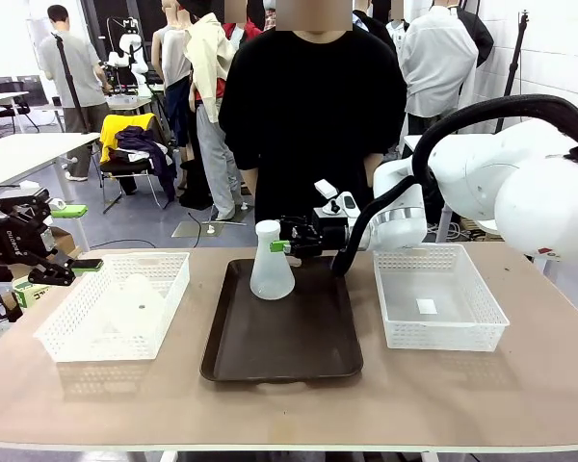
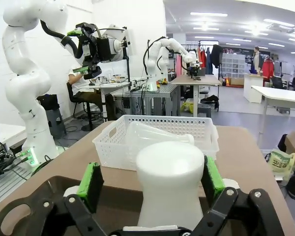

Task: Prepare the laboratory tools.
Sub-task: Place the picked Big flask upright in the Handle tray as instructed by the person, then pick up the Big flask that the person points to.

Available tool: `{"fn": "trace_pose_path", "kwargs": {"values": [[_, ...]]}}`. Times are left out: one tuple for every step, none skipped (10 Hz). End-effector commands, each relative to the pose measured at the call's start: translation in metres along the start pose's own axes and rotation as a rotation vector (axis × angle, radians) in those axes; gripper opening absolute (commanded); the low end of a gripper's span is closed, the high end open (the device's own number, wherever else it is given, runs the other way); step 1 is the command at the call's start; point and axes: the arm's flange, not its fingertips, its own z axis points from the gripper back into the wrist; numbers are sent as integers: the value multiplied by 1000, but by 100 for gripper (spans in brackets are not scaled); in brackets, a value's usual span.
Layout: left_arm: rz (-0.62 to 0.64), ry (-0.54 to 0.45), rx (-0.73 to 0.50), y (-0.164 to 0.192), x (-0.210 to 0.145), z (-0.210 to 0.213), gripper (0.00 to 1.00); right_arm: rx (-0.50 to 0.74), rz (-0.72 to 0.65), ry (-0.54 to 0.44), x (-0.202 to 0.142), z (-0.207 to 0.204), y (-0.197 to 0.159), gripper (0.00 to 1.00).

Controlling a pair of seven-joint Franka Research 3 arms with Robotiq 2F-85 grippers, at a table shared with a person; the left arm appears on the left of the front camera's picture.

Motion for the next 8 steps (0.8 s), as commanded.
{"fn": "trace_pose_path", "kwargs": {"values": [[-6, -6, -2, -2, 0, 1, 100, -11, -23, -15, 10, 3, 3, 100], [-6, -6, -2, -2, 0, 1, 100, -16, -33, -14, 11, 3, 4, 100], [-6, -6, -2, -2, 0, 1, 100, -33, -55, -18, 10, 5, 6, 100], [-6, -6, -2, -2, 0, 1, 100, -30, -113, -20, 10, 5, 8, 100], [-6, -6, -2, -2, 0, 1, 100, -6, -15, -3, 3, 1, -1, 100], [-6, -6, -2, -2, 0, 1, 100, -6, -15, -3, 3, 1, -1, 100], [-6, -6, -2, -2, 0, 1, 100, -6, -15, -3, 3, 1, -1, 100], [-6, -6, -2, -2, 0, 1, 100, -6, -15, -3, 3, 1, -1, 100]]}}
